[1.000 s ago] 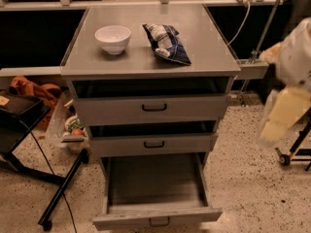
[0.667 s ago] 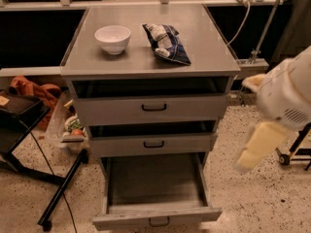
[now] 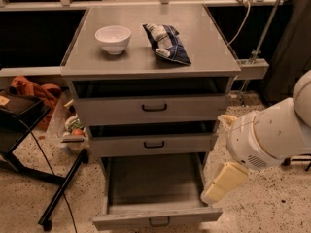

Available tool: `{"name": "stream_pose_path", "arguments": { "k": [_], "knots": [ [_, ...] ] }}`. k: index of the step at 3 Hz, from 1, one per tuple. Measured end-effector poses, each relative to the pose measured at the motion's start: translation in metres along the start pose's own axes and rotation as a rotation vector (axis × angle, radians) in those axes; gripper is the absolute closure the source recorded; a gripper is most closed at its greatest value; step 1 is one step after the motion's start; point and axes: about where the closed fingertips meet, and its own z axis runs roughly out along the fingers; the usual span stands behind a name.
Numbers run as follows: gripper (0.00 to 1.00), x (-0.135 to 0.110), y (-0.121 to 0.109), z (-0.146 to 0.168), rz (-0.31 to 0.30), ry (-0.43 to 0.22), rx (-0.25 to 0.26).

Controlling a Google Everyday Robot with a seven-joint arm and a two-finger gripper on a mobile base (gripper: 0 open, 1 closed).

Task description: Close bottom drawer

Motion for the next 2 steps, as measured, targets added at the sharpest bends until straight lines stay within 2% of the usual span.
{"name": "stream_pose_path", "arguments": {
  "k": [1, 2],
  "knots": [
    [0.0, 0.002, -0.004, 0.038, -0.012, -0.022, -0.032],
    [0.0, 0.003, -0.001, 0.111, -0.027, -0.035, -0.081]
  ]
}}
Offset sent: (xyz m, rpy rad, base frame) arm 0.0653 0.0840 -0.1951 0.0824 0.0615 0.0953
